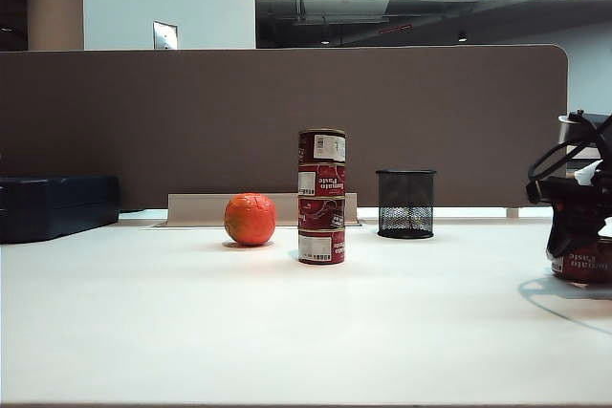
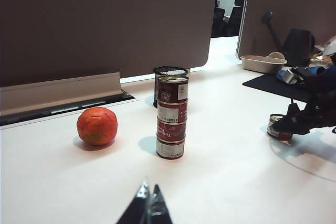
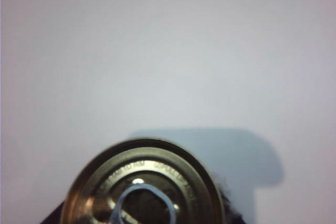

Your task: Take a can of tomato sauce from the stacked ones and place it on the table.

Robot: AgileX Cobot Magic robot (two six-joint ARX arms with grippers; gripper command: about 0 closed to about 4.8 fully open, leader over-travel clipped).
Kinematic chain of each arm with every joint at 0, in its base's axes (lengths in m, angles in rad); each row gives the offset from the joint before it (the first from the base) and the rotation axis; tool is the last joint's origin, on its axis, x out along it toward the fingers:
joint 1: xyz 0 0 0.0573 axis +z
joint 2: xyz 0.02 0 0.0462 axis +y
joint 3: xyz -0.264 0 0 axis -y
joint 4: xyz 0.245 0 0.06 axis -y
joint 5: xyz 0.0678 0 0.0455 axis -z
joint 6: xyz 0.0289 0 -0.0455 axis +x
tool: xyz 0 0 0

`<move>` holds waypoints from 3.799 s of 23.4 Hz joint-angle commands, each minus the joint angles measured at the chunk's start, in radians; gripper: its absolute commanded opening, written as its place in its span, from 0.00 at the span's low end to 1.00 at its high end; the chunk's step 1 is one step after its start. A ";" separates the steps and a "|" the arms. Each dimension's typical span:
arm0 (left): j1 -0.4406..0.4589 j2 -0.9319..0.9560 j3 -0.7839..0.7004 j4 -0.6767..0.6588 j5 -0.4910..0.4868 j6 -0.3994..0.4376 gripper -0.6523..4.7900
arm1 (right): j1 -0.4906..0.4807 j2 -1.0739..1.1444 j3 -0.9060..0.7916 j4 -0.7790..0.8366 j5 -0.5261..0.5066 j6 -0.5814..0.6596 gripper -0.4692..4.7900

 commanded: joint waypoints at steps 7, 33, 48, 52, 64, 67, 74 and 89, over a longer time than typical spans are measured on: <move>0.001 0.001 0.003 0.011 0.001 -0.010 0.11 | 0.001 -0.027 0.002 0.024 -0.027 0.008 0.99; 0.001 0.001 0.002 0.012 -0.362 -0.006 0.11 | -0.161 -0.834 -0.003 -0.374 0.002 -0.103 0.09; 0.001 0.001 0.000 -0.024 -0.500 -0.006 0.11 | -0.160 -1.320 -0.242 -0.490 -0.027 -0.130 0.09; 0.001 0.001 0.000 -0.024 -0.500 -0.006 0.11 | -0.161 -1.453 -0.293 -0.552 -0.023 -0.131 0.09; 0.001 0.001 0.000 -0.026 -0.492 -0.006 0.11 | -0.161 -1.493 -0.399 -0.507 -0.014 -0.177 0.09; 0.001 0.001 0.000 -0.026 -0.492 -0.006 0.11 | -0.161 -1.493 -0.451 -0.428 -0.012 -0.185 0.09; 0.001 0.001 0.000 -0.030 -0.489 -0.008 0.11 | -0.161 -1.494 -0.500 -0.334 -0.012 -0.218 0.09; 0.001 0.001 0.000 -0.032 -0.490 -0.006 0.11 | -0.161 -1.494 -0.500 -0.349 -0.014 -0.213 0.09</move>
